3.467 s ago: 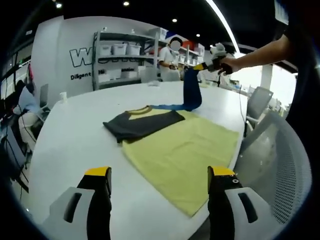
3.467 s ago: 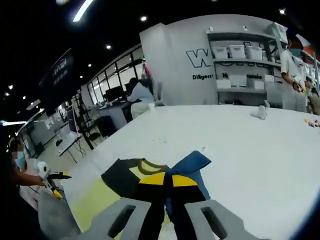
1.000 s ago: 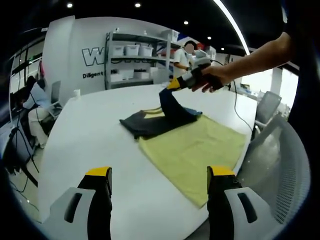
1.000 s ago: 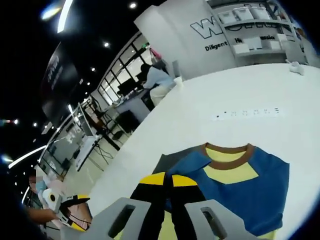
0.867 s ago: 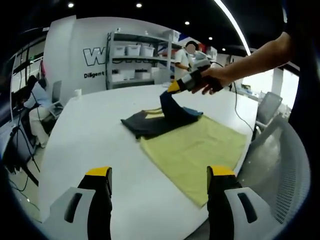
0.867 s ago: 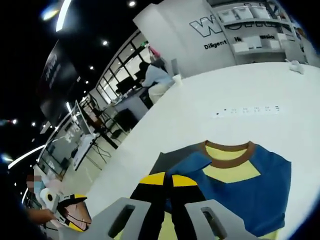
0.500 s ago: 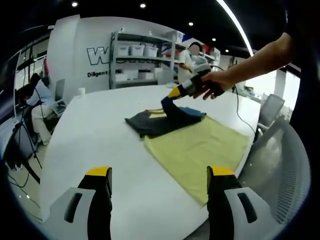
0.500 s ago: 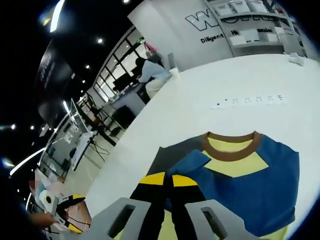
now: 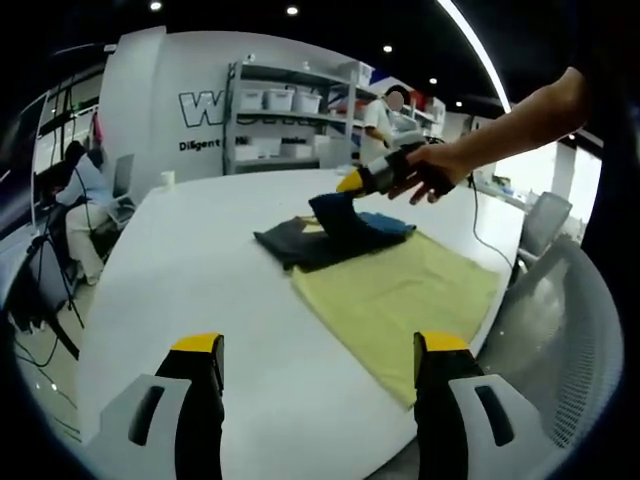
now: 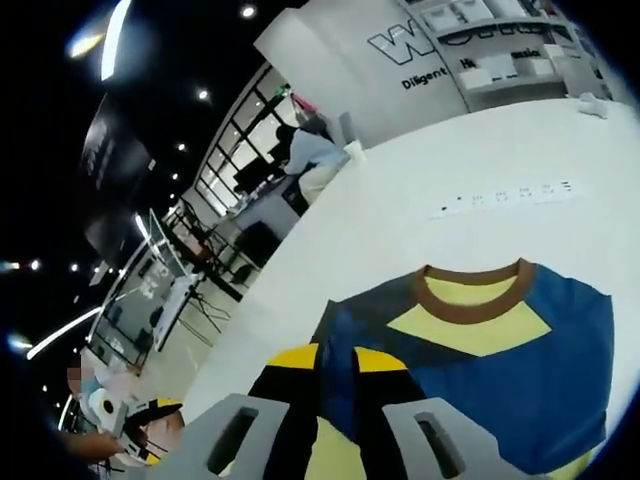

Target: Fold the garment on the visible template until the final outline fits inside the template.

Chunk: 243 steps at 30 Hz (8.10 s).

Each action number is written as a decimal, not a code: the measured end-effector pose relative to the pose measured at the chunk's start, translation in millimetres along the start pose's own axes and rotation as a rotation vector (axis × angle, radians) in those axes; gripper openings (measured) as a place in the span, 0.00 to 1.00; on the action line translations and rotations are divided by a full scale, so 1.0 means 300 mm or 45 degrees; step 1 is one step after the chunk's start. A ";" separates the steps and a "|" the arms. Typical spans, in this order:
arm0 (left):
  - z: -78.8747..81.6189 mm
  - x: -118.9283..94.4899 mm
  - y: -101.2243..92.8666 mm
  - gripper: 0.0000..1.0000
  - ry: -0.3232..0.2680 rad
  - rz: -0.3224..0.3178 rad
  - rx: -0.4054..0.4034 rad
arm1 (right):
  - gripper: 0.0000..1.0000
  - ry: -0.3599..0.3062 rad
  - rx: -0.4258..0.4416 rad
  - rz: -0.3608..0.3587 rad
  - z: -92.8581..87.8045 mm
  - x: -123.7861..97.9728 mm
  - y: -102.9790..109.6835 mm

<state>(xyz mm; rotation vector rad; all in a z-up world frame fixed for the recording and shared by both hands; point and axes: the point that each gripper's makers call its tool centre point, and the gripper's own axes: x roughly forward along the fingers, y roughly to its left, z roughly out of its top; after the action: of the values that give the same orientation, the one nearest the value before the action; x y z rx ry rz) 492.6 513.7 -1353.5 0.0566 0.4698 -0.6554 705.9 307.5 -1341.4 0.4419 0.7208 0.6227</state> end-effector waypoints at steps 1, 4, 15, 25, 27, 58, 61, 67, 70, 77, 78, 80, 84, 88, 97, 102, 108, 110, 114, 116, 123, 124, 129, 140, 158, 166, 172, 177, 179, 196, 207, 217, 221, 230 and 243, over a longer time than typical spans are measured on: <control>0.000 0.001 0.000 0.75 0.000 0.000 0.000 | 0.11 0.000 -0.005 0.001 0.001 -0.001 0.000; 0.000 0.004 -0.001 0.75 0.000 -0.003 -0.002 | 0.13 -0.004 -0.030 0.005 0.012 -0.011 0.000; 0.011 0.010 -0.004 0.75 -0.005 -0.010 0.009 | 0.24 -0.056 -0.081 0.008 0.057 -0.071 -0.028; 0.026 0.017 -0.007 0.75 -0.008 -0.020 0.020 | 0.39 -0.033 -0.327 -0.067 0.075 -0.124 -0.088; 0.027 0.018 -0.009 0.75 -0.006 -0.022 0.025 | 0.50 -0.032 -0.342 -0.092 0.076 -0.132 -0.103; 0.051 0.075 -0.044 0.75 0.025 -0.098 0.064 | 0.59 -0.023 -0.456 -0.290 0.085 -0.401 -0.318; 0.048 0.083 -0.055 0.75 0.036 -0.112 0.079 | 0.58 -0.025 -0.458 -0.290 0.086 -0.428 -0.322; 0.046 0.095 -0.070 0.75 0.050 -0.135 0.099 | 0.57 -0.060 -0.471 -0.278 0.097 -0.481 -0.313; 0.048 0.097 -0.074 0.75 0.051 -0.141 0.105 | 0.52 -0.046 -0.584 -0.260 0.088 -0.508 -0.303; 0.053 0.108 -0.084 0.75 0.056 -0.154 0.118 | 0.37 -0.016 -0.668 -0.254 0.031 -0.561 -0.305; 0.055 0.108 -0.085 0.75 0.055 -0.155 0.120 | 0.35 -0.016 -0.669 -0.253 0.025 -0.567 -0.304; 0.057 0.109 -0.089 0.74 0.055 -0.158 0.123 | 0.31 -0.015 -0.705 -0.246 0.007 -0.580 -0.299; 0.052 0.111 -0.097 0.74 0.064 -0.168 0.127 | 0.27 0.002 -0.739 -0.243 -0.033 -0.592 -0.307; 0.045 0.112 -0.106 0.74 0.078 -0.181 0.141 | 0.30 0.018 -0.712 -0.243 -0.070 -0.602 -0.315; 0.036 0.114 -0.109 0.73 0.095 -0.195 0.145 | 0.35 0.016 -0.683 -0.218 -0.126 -0.640 -0.296; 0.032 0.118 -0.115 0.73 0.104 -0.199 0.175 | 0.40 0.041 -0.714 -0.195 -0.167 -0.664 -0.282; 0.015 0.121 -0.125 0.72 0.123 -0.212 0.193 | 0.42 0.095 -0.758 -0.183 -0.229 -0.695 -0.289; 0.007 0.123 -0.124 0.72 0.132 -0.206 0.201 | 0.42 0.123 -0.770 -0.186 -0.254 -0.708 -0.298; -0.002 0.123 -0.133 0.71 0.136 -0.214 0.196 | 0.41 0.155 -0.756 -0.182 -0.298 -0.726 -0.307; -0.012 0.122 -0.140 0.70 0.148 -0.221 0.201 | 0.41 0.174 -0.763 -0.175 -0.319 -0.729 -0.308; -0.040 0.116 -0.152 0.69 0.180 -0.237 0.224 | 0.41 0.221 -0.756 -0.132 -0.389 -0.738 -0.285; -0.043 0.114 -0.153 0.68 0.183 -0.239 0.225 | 0.41 0.228 -0.757 -0.130 -0.398 -0.739 -0.283; -0.060 0.106 -0.155 0.68 0.197 -0.246 0.220 | 0.40 0.253 -0.750 -0.109 -0.446 -0.752 -0.271; -0.113 0.099 -0.205 0.66 0.251 -0.305 0.259 | 0.40 0.417 -0.770 -0.045 -0.655 -0.799 -0.264; -0.225 0.092 -0.269 0.55 0.403 -0.437 0.401 | 0.29 0.581 -0.859 -0.029 -0.835 -0.861 -0.276; -0.236 0.095 -0.290 0.49 0.437 -0.471 0.452 | 0.22 0.609 -0.900 -0.042 -0.856 -0.854 -0.283; -0.239 0.095 -0.299 0.43 0.461 -0.498 0.500 | 0.18 0.611 -0.934 -0.041 -0.867 -0.843 -0.279; -0.243 0.099 -0.307 0.37 0.472 -0.527 0.575 | 0.15 0.615 -0.966 -0.045 -0.866 -0.845 -0.283; -0.249 0.102 -0.312 0.34 0.482 -0.540 0.594 | 0.14 0.628 -1.009 -0.045 -0.870 -0.846 -0.283; -0.298 0.115 -0.280 0.12 0.563 -0.553 0.708 | 0.09 0.696 -1.182 -0.024 -0.873 -0.846 -0.289; -0.303 0.120 -0.271 0.04 0.579 -0.553 0.659 | 0.02 0.707 -1.229 -0.050 -0.864 -0.842 -0.302; -0.267 0.112 -0.268 0.01 0.621 -0.538 0.381 | 0.00 0.733 -1.161 -0.091 -0.844 -0.838 -0.309; -0.242 0.107 -0.251 0.01 0.625 -0.544 0.306 | 0.00 0.730 -1.162 -0.090 -0.822 -0.845 -0.307; -0.252 0.097 -0.252 0.01 0.686 -0.578 0.340 | 0.00 0.728 -1.147 -0.078 -0.783 -0.857 -0.281; -0.259 0.036 -0.281 0.01 0.747 -0.628 0.347 | 0.00 0.762 -1.054 -0.046 -0.821 -0.891 -0.239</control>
<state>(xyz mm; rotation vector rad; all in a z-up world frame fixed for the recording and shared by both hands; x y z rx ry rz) 418.4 455.9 -1419.8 0.4080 0.9731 -1.1943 398.0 118.2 -1422.6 -0.5472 0.9501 0.9656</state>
